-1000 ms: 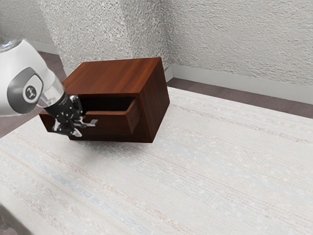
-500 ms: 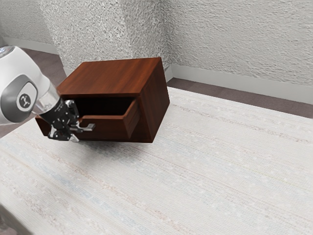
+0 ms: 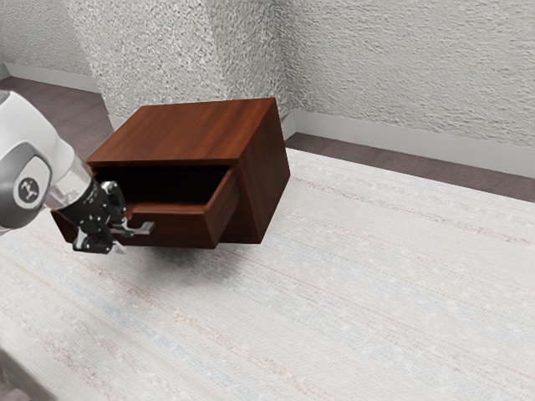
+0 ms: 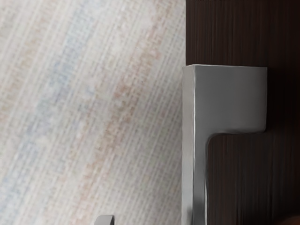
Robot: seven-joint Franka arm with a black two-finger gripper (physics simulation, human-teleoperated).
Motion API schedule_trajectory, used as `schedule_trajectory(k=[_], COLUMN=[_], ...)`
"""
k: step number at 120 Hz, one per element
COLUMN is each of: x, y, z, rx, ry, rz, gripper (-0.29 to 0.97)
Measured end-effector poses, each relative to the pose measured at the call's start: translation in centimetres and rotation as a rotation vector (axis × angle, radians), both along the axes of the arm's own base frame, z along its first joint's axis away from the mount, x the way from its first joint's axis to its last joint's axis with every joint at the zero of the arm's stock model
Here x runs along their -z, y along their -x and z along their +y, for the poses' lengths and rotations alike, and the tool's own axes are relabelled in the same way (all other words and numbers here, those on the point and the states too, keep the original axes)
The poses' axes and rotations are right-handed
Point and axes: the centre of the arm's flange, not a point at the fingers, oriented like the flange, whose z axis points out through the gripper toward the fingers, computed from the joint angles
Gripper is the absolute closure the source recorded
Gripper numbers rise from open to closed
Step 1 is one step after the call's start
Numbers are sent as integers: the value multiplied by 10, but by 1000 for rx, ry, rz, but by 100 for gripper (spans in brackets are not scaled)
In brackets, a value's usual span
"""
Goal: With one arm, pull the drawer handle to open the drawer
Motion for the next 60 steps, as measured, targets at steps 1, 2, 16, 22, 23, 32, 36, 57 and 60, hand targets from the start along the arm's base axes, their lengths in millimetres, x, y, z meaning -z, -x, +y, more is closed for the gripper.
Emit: schedule_trajectory(k=[1, 2, 16, 22, 23, 32, 36, 57, 60], x=[0, 0, -1, -1, -1, -1, -1, -1, -2], y=[1, 1, 10, 12, 12, 16, 17, 27, 28], z=[0, 0, -5, -6, -6, -7, -8, -8, -8], rx=[0, -1, -6, -8, -8, -11, -12, -28, -29], ry=[0, 0, -3, -3, -4, -3, -3, -6, -6], rz=[0, 0, -4, -5, -5, -5, -6, -10, -12], gripper=[56, 56, 56, 56, 56, 56, 56, 56, 56])
